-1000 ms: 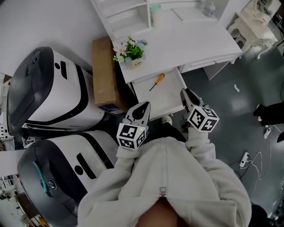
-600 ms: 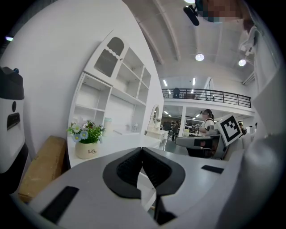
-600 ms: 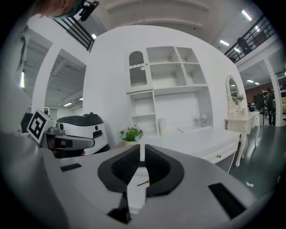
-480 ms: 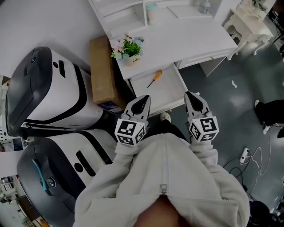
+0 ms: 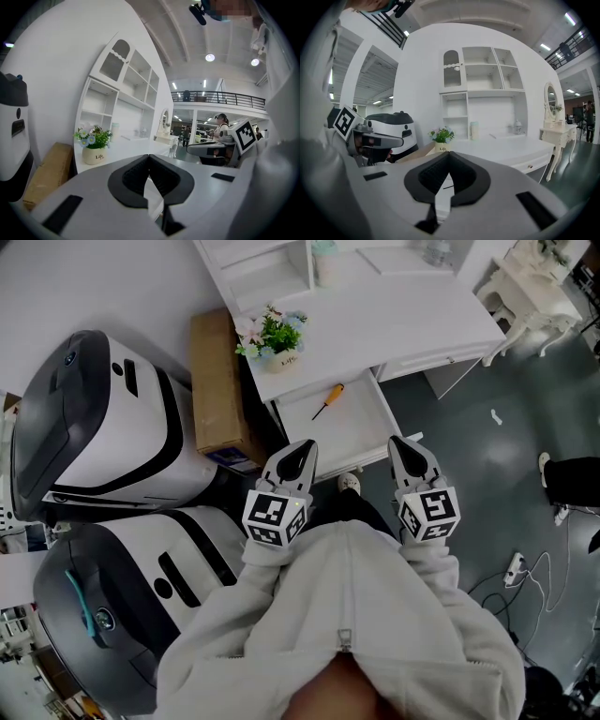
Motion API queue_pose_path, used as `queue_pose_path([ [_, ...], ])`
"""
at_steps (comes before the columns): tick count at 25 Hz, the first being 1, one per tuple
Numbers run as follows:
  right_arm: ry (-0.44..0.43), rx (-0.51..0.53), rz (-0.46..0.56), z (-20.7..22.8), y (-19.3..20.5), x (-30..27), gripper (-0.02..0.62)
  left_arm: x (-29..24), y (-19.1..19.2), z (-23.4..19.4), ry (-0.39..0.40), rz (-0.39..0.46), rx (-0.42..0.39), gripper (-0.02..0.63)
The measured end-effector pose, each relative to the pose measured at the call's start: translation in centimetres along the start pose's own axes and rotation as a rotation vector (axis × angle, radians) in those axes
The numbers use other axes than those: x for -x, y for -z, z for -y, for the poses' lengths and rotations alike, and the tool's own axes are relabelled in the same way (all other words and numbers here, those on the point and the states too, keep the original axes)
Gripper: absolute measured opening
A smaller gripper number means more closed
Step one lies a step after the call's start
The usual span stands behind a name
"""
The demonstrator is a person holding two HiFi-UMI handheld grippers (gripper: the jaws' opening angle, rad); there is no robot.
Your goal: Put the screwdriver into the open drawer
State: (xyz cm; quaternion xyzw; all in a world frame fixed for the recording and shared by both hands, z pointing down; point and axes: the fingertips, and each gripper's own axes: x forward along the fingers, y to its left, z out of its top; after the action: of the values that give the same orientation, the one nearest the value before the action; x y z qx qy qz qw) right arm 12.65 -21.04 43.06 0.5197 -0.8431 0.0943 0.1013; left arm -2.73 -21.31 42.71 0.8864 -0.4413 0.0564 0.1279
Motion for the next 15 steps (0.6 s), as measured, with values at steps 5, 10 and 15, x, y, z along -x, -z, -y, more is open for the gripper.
queue_pose_path([
  [5,-0.005,0.009,-0.007,-0.02,0.08,0.01,0.032,-0.07,0.01,-0.02,-0.005,0.001,0.001,0.017],
  [10,-0.004,0.005,-0.013,0.16,0.35,0.1,0.032,-0.07,0.13,0.06,-0.008,0.0,0.003,0.017],
  [15,0.0,-0.01,-0.015,0.63,0.59,0.27,0.032,-0.29,0.32,0.48,-0.004,-0.004,0.001,0.017],
])
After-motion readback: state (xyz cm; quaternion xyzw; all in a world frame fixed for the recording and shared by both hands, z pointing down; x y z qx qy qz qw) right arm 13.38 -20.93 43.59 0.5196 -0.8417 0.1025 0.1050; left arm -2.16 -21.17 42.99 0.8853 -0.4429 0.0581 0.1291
